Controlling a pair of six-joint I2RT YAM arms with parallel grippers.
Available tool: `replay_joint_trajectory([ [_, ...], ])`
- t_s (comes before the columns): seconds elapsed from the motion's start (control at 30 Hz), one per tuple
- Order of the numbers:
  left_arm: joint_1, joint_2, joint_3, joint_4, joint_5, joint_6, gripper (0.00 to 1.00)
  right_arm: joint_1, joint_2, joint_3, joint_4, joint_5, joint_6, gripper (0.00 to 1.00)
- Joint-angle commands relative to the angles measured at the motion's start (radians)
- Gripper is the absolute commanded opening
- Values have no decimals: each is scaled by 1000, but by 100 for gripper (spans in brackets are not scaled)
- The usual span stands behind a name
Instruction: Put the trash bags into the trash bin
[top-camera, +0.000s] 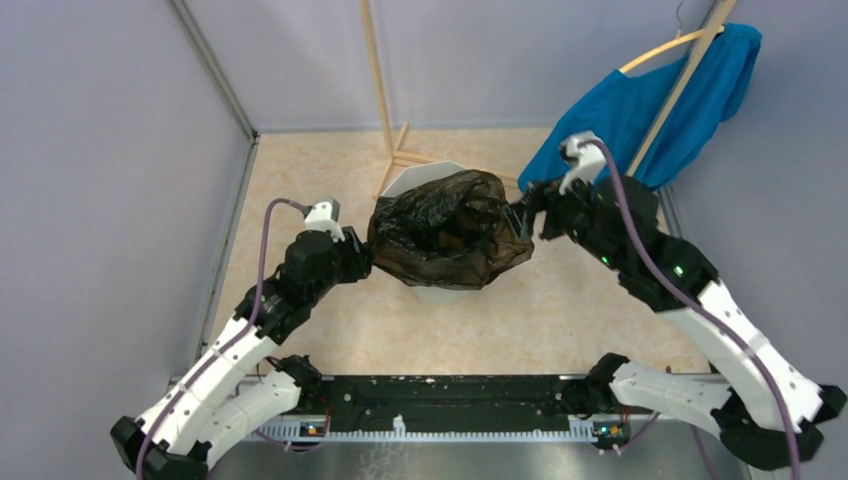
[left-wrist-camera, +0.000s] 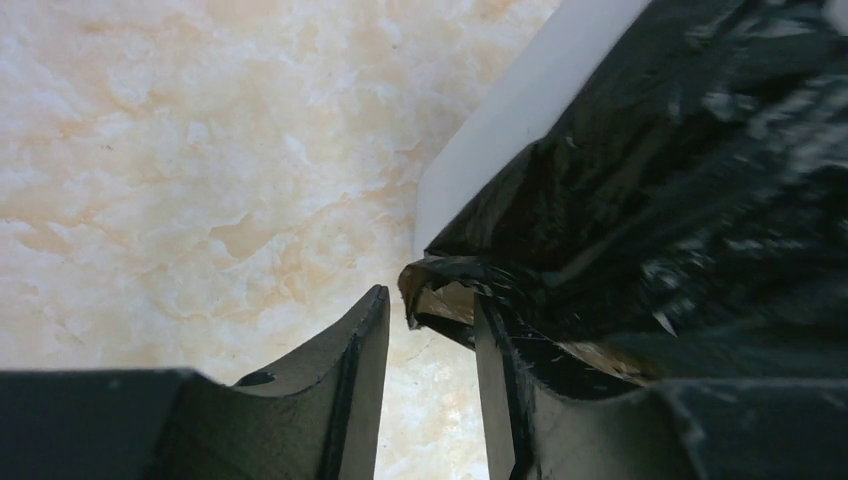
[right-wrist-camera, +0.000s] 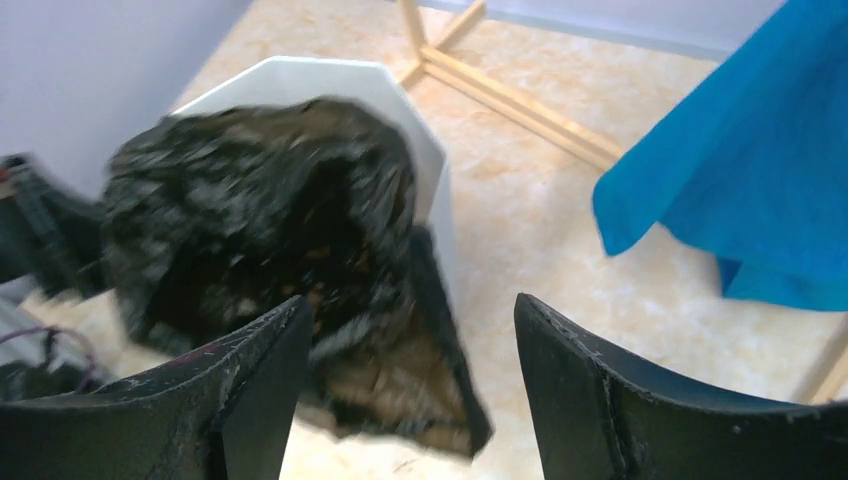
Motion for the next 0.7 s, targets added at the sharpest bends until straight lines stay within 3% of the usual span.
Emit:
replay_joint_trajectory([
  [0.0,0,-79,16,9,35,70,46,-148,228,128,14,-180,-89,73],
  [0.1,0,-85,29,8,51,79,55,-247,328,174,105,-447,-93,73],
  [0.23,0,-36,70,-25,70,81,57,-266,396,232,153,-495,-104,78],
  [0.53,0,-14,134,15,117,143,57,-286,481,317,133,-635,-135,73],
  [0.67,1,-11,137,15,124,147,57,-286,491,318,140,-626,-135,73],
])
